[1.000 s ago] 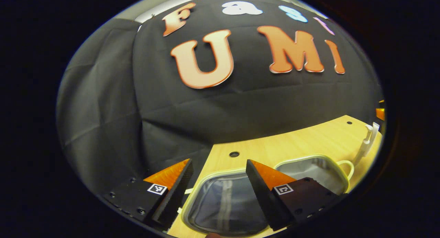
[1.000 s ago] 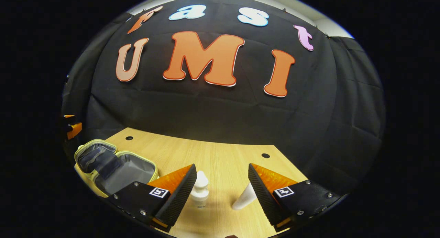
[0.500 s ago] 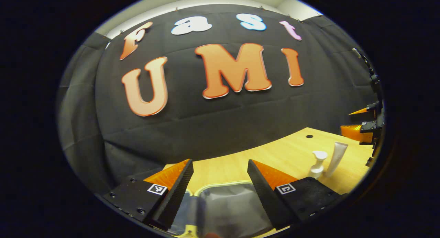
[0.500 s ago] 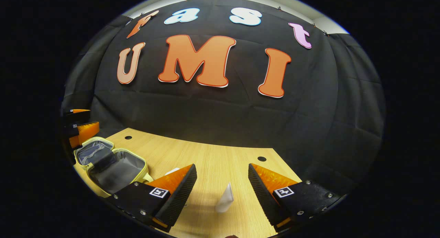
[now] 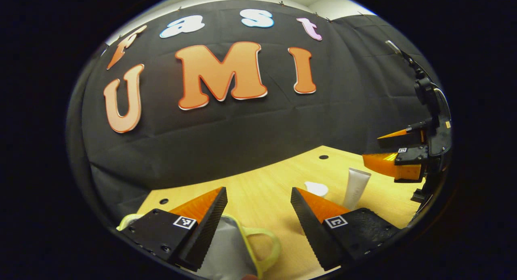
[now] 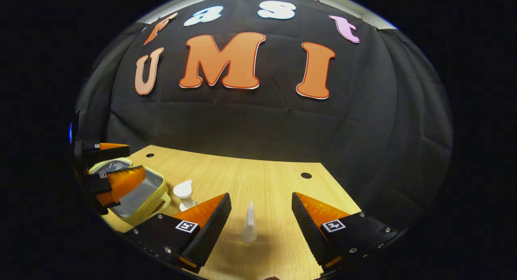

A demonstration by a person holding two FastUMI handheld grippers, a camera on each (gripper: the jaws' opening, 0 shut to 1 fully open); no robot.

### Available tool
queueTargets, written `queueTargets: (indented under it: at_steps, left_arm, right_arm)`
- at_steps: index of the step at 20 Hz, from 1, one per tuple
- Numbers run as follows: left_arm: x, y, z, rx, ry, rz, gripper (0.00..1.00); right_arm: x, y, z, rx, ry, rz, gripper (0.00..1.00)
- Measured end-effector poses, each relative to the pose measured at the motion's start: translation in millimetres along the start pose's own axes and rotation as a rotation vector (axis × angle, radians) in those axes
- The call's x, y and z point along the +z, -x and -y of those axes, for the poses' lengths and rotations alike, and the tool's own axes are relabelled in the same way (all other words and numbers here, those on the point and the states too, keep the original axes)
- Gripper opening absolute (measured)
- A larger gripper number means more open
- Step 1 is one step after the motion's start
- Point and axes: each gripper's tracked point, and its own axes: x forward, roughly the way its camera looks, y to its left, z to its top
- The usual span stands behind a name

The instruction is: First open the suitcase, pack the skin care products into it, and then close the suitcase.

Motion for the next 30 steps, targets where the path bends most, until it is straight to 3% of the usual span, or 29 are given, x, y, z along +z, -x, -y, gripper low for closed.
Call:
queueTargets:
  at_steps: [8,17,19,22,30]
  left_arm:
    - [-58.6,-37.4,75.9,-0.104,0.036,-0.080,0.99]
    - [-120.9,-100.7,101.9,-0.131,0.095,-0.161,1.00]
    - [-125.8,-108.5,110.7,-0.155,0.110,-0.163,0.95]
    - [-125.7,-112.7,117.5,-0.171,0.111,-0.170,0.64]
    - [-96.5,-95.5,93.1,-0.134,0.113,-0.175,0.60]
  right_arm:
    - [-39.0,-16.9,2.2,0.066,0.013,-0.064,0.96]
    - [-77.8,-41.5,1.2,0.098,0.029,-0.130,0.96]
    - [-84.9,-47.2,-2.1,0.111,0.031,-0.142,0.96]
    - [-95.8,-55.4,-10.3,0.132,0.029,-0.164,0.96]
    - [-120.4,-69.9,-29.7,0.195,0.012,-0.216,0.97]
